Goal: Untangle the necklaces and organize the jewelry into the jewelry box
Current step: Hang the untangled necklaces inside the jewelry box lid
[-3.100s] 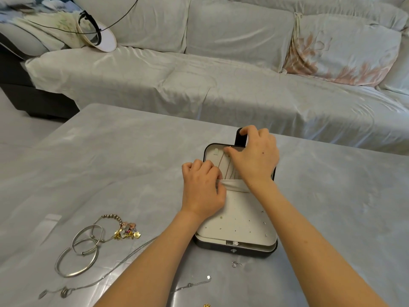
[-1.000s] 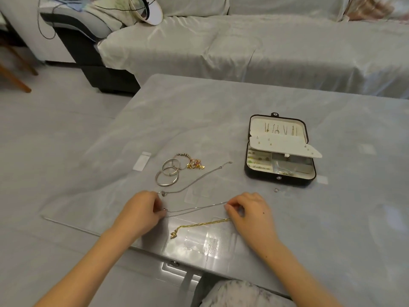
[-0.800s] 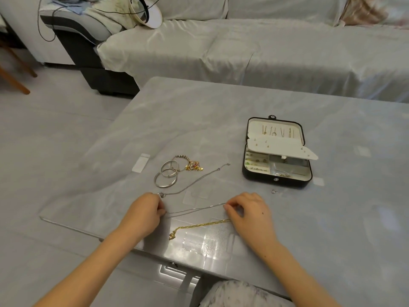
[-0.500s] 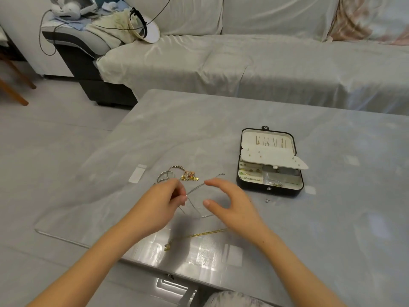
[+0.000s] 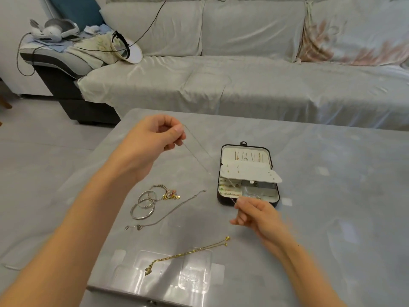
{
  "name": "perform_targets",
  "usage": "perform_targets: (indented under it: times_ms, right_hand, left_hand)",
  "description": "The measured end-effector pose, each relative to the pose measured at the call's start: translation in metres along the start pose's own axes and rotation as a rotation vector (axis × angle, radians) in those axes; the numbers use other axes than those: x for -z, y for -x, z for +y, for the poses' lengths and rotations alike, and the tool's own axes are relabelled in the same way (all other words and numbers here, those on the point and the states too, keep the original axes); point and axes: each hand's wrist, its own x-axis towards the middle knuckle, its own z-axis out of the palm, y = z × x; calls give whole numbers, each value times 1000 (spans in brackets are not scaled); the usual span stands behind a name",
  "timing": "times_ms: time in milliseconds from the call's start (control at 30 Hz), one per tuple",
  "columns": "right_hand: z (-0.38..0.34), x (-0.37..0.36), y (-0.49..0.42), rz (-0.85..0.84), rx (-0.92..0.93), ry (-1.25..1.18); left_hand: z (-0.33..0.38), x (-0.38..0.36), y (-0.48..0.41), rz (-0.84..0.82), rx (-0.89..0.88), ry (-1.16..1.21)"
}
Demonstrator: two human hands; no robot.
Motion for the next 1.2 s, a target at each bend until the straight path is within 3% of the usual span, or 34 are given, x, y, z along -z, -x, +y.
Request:
perform_targets:
  times_ms: [200,367,433,533,633,833,933,1000,1200]
  right_hand:
    - [-42,44,11,192,199,-188]
    - [-114,44,-4,115,373,-363]
    - [-142,39,-19,105,382,-316]
    - [-173,25,-45,89,435,-61]
    - [-190,10,-71,55,434,129]
    - [-204,11,-104,64,379,368]
    - [-205,20,-115,128,386,434]
    - [-203,26,-121,144,381,447]
    - [-189,25,-140,75,383,393]
  left_hand:
    - [-38,-18,-9,57,146,115]
    - [-67,-53,-24,97,324,329]
    - [-73,-70,-38,112,391,440]
    - [-81,-92,-62,99,460,480]
    - [-103,-113,-91,73,423,225]
    - [-144,-137,-135,-81,-14,-769]
    - [-157,-144,-142,-183,-126,-1096]
    - [-167,-146,-143,-211,-133,-1141]
    - [-185,-146,-138,-189,-156,-931]
